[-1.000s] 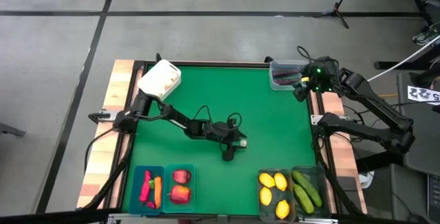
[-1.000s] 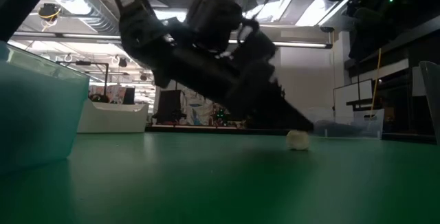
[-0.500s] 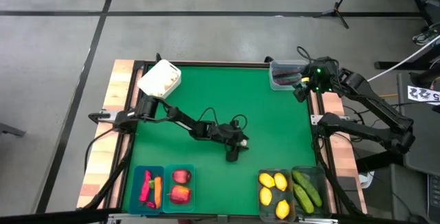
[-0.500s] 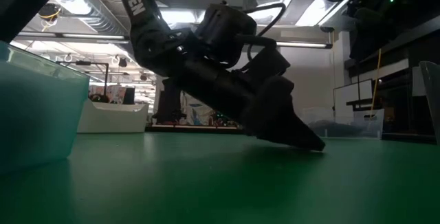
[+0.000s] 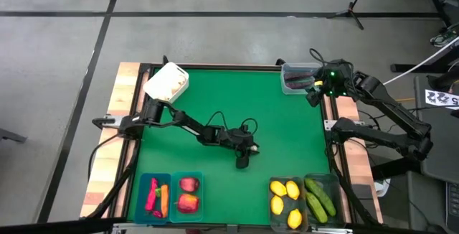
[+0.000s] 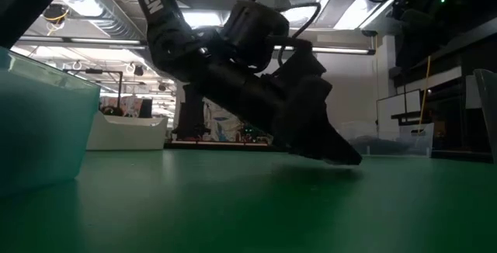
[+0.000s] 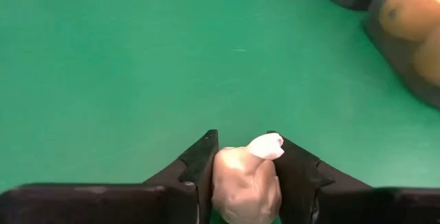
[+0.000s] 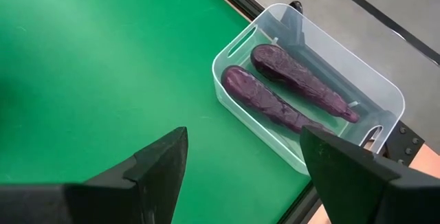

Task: Sort produce into baskets
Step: Put the garlic into the white bin

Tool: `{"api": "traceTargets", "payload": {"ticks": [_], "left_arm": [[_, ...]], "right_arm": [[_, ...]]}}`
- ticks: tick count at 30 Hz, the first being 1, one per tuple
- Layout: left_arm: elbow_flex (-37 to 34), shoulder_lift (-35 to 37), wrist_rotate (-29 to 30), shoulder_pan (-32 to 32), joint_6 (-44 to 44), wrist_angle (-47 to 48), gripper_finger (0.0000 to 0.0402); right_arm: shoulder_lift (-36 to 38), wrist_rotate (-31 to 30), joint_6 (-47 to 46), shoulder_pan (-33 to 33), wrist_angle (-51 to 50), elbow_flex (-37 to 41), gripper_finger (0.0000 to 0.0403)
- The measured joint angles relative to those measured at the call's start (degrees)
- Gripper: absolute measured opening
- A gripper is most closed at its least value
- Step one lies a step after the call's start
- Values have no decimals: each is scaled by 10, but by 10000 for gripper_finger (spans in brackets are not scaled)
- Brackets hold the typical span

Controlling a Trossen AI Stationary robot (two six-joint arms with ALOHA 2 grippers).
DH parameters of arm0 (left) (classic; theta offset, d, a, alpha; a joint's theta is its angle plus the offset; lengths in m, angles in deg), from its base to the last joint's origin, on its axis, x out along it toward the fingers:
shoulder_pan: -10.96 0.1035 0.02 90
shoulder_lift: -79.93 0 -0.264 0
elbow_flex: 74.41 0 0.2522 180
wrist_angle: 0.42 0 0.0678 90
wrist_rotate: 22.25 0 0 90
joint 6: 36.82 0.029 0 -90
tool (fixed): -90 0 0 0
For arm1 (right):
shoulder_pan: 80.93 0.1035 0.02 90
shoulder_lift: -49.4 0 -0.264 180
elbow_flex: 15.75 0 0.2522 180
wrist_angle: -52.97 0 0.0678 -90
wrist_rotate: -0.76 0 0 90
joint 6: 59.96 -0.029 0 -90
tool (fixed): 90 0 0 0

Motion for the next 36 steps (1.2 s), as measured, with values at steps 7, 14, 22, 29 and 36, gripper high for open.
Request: {"api": "traceTargets", "payload": {"ticks": [7,14,22,29,36], "left_arm": [[0,42,0,2,-8,14,113],[0,139,68,27,-25,137,115],[0,274,214,64,-29,367,115],[0,373,281,110,-39,550,116],[-115,498,298,178,-73,563,116]], "right_arm": [[0,0,0,0,-1,0,282],[0,0,0,0,-4,0,282],[0,0,0,0,-15,0,282],[0,0,0,0,-15,0,282],[0,0,0,0,-24,1,282]]}}
